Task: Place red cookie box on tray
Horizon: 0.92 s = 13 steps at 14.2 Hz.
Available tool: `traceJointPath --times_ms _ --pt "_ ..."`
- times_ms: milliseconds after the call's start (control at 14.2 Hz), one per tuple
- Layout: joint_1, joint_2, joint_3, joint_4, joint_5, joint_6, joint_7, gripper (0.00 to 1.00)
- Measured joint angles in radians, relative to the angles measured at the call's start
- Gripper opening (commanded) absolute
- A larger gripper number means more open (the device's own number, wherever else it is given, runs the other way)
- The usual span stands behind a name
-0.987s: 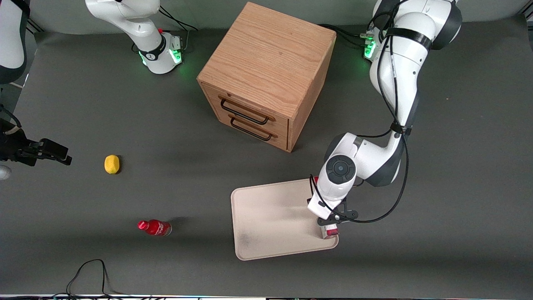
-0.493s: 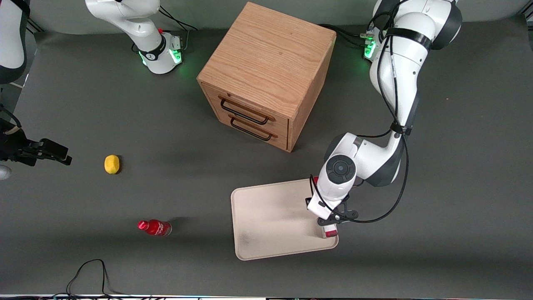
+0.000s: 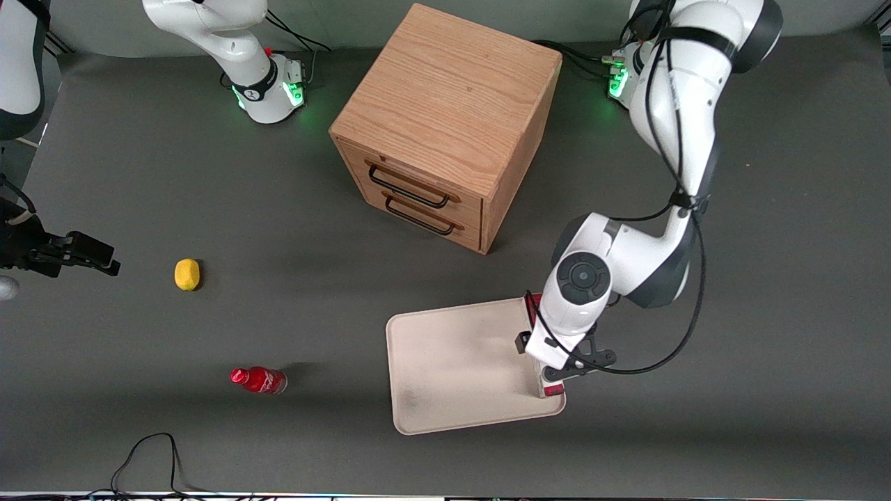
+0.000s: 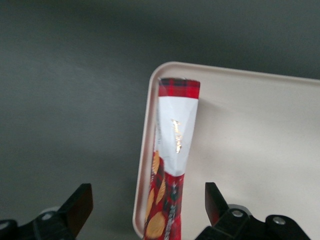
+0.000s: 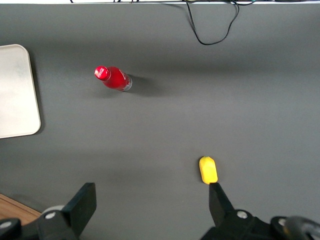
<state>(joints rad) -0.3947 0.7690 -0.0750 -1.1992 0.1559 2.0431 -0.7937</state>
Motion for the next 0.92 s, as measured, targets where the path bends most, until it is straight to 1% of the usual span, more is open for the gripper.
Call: traceJointPath --times_ms 352,564,916 --pt "0.075 -0.215 0.002 0.005 0.0 -0.235 0.03 1.0" --pt "0.114 -0.322 0.002 -0.005 -0.002 -0.344 0.154 1.0" --pt "0.209 -0.51 0.002 -0.128 -0.034 -0.37 0.385 1.0"
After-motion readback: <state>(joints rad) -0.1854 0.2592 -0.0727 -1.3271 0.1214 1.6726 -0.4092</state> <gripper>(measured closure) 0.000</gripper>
